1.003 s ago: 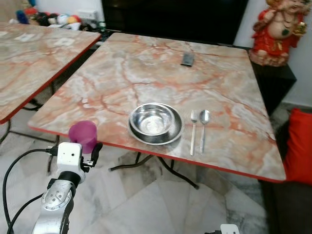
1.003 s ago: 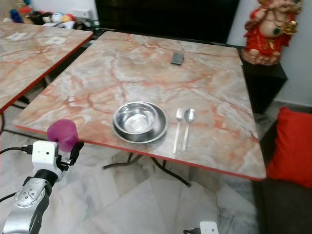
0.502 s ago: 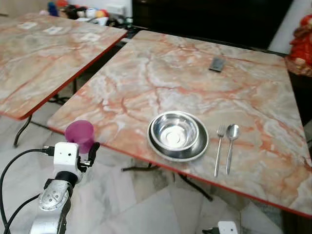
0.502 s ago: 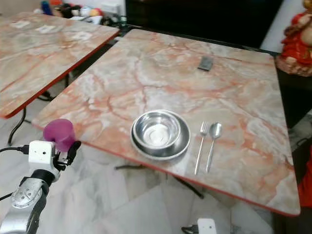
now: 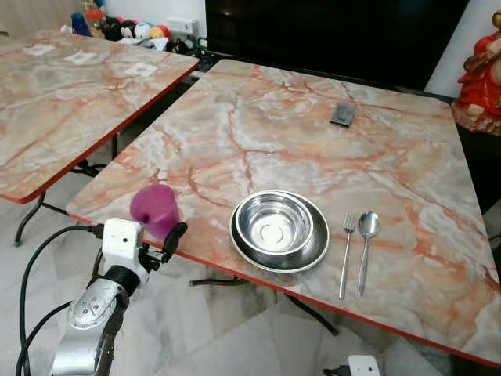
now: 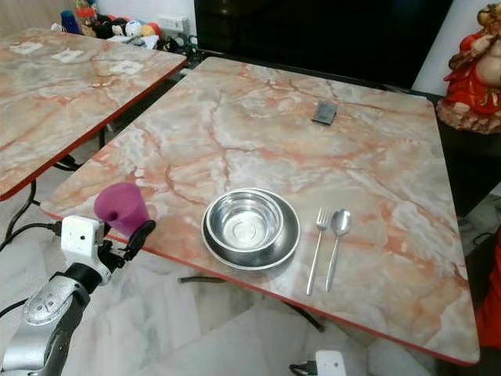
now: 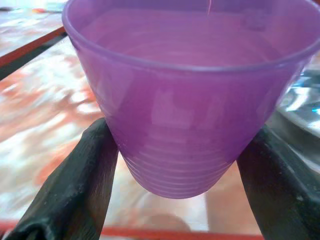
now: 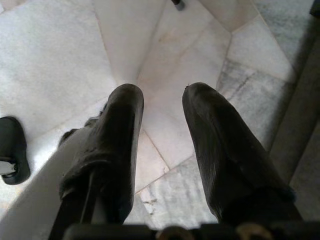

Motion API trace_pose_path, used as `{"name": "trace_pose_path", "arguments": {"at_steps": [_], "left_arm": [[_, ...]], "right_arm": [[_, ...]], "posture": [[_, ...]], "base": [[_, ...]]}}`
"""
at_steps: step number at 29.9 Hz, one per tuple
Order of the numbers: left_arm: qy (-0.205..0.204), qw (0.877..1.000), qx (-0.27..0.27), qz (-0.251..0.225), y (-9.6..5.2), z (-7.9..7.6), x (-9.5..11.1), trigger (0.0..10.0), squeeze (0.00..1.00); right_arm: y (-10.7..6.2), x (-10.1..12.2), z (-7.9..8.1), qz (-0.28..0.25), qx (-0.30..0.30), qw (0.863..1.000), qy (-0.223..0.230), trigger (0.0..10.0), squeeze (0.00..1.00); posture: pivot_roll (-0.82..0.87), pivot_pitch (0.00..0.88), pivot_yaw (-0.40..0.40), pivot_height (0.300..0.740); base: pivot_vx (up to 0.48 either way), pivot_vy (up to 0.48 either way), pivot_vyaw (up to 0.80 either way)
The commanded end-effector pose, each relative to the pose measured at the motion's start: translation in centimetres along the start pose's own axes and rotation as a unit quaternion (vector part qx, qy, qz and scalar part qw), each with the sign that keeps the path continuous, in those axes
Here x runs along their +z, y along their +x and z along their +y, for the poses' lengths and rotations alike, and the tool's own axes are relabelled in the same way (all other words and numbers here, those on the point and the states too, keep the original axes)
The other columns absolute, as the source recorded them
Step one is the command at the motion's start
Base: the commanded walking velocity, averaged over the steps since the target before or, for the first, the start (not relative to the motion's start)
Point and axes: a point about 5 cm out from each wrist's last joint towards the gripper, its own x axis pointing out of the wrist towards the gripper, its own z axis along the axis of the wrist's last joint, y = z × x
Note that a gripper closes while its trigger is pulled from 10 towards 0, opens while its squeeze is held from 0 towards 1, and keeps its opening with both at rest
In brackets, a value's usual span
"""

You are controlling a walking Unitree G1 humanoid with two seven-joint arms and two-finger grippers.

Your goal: Setting the table

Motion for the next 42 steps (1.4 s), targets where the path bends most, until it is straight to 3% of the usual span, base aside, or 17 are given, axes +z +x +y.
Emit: {"name": "trace_pose_path", "arguments": {"at_steps": [1,4,8,16,24,42], "left_arm": [[0.008,0.999,-0.04,-0.002,1.0,-0.5,0.8,10.0,0.0],[0.035,0.998,-0.05,0.023,2.6,-0.2,0.6,10.0,0.0],[0.059,0.997,-0.013,0.047,4.5,0.8,-0.2,10.0,0.0],[0.035,0.997,0.025,0.063,7.0,1.2,0.1,10.0,0.0],[0.001,0.995,-0.016,0.095,8.0,0.3,-1.0,10.0,0.0],[0.039,0.992,-0.032,0.115,8.4,0.3,-1.4,10.0,0.0]], "right_arm": [[-0.1,-0.4,-0.4,0.008,-0.006,1.0,0.003,10.0,0.0],[0.0,-0.4,-0.2,0.008,-0.006,1.0,0.004,10.0,0.0],[0.0,-0.3,0.0,0.007,-0.003,1.0,0.003,10.0,0.0],[0.0,-0.2,-0.3,0.007,-0.01,1.0,0.008,10.0,0.0],[0.0,-0.3,-0.3,0.006,-0.01,1.0,0.01,10.0,0.0],[-0.1,-0.3,-0.2,0.006,-0.012,1.0,0.012,10.0,0.0]], "posture": [[0.05,0.106,-0.036,0.74],[0.05,0.103,-0.032,0.74],[0.03,0.103,-0.027,0.74],[0.03,0.109,-0.021,0.74],[0.02,0.117,-0.019,0.74],[0.01,0.14,-0.016,0.74]], "base": [[0.0,0.0,0.0],[0.0,0.0,0.0],[0.0,0.0,0.0],[0.0,0.0,0.0],[0.0,0.0,0.0],[0.0,0.0,0.0]]}}
